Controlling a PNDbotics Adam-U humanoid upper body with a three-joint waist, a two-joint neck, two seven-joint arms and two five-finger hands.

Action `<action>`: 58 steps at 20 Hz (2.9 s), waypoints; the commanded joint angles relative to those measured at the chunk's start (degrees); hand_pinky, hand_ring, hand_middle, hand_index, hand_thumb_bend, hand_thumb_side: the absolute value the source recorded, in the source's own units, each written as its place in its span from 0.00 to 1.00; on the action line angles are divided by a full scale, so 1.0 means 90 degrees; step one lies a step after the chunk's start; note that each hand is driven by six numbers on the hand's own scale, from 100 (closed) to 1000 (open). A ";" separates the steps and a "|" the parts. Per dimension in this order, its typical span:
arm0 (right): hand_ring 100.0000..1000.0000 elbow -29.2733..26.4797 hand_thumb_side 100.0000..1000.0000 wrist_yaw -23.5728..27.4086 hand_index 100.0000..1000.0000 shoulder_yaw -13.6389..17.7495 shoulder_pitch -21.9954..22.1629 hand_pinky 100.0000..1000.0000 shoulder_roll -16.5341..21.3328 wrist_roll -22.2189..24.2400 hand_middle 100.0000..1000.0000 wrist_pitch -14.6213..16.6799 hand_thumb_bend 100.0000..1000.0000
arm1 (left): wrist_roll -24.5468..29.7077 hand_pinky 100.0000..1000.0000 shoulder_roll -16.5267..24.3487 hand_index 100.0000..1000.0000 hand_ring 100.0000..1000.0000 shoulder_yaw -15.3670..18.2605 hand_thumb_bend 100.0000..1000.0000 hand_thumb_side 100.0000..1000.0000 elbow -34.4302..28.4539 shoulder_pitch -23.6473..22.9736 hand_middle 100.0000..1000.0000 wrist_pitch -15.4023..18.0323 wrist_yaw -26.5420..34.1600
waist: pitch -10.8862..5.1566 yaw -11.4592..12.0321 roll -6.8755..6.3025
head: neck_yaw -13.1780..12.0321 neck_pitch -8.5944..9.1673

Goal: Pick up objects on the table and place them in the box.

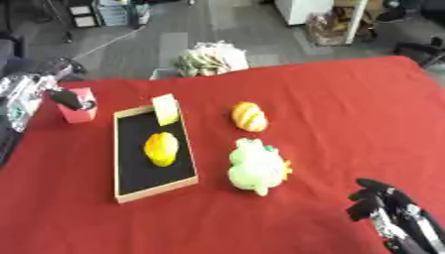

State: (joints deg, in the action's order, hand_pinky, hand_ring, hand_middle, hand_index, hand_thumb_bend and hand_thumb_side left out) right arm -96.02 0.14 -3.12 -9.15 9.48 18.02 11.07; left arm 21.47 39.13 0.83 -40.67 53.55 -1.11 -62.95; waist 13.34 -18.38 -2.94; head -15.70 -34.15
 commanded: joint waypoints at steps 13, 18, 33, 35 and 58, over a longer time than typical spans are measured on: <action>0.53 -0.0148 0.52 -0.0011 0.80 0.0050 -0.0085 0.50 0.0134 -0.0046 0.57 -0.0010 0.00 | -0.0382 0.83 0.0267 0.86 0.77 0.0125 0.46 0.25 0.0009 -0.0054 0.78 -0.0288 -0.0363 | 0.0057 -0.0004 -0.0117 | -0.0118 0.0106; 0.53 -0.0144 0.52 -0.0012 0.80 0.0047 -0.0092 0.50 0.0123 -0.0045 0.57 -0.0013 0.00 | -0.0574 0.76 0.0180 0.76 0.64 0.0088 0.39 0.22 0.0087 -0.0100 0.62 -0.0280 -0.0390 | 0.0069 -0.0011 -0.0119 | -0.0119 0.0099; 0.53 -0.0123 0.52 -0.0056 0.80 0.0091 0.0010 0.50 0.0131 -0.0075 0.57 -0.0029 0.00 | -0.0518 0.68 0.0567 0.62 0.50 -0.0596 0.29 0.16 -0.2373 -0.0421 0.45 0.0508 0.0755 | -0.0140 0.0285 -0.0136 | -0.0012 -0.0051; 0.53 -0.0123 0.51 -0.0059 0.80 0.0085 0.0024 0.50 0.0126 -0.0064 0.57 -0.0030 0.00 | -0.0202 0.69 0.0588 0.63 0.51 -0.0862 0.33 0.19 -0.2911 -0.0532 0.46 0.0640 0.0922 | -0.0186 0.0337 -0.0136 | -0.0006 -0.0080; 0.53 -0.0098 0.51 -0.0038 0.80 0.0056 0.0045 0.50 0.0069 -0.0016 0.57 -0.0028 0.00 | -0.0049 0.78 -0.0572 0.84 0.71 -0.1693 0.57 0.30 -0.2284 -0.0382 0.74 0.0439 -0.0322 | -0.0242 0.0315 -0.0053 | -0.0028 -0.0011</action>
State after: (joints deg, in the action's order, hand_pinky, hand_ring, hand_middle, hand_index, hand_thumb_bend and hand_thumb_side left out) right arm -96.02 -0.17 -2.83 -8.49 9.80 17.76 10.71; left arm 21.44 32.90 -15.00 -61.05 49.30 3.29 -65.32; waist 12.93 -15.51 -3.39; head -15.94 -34.99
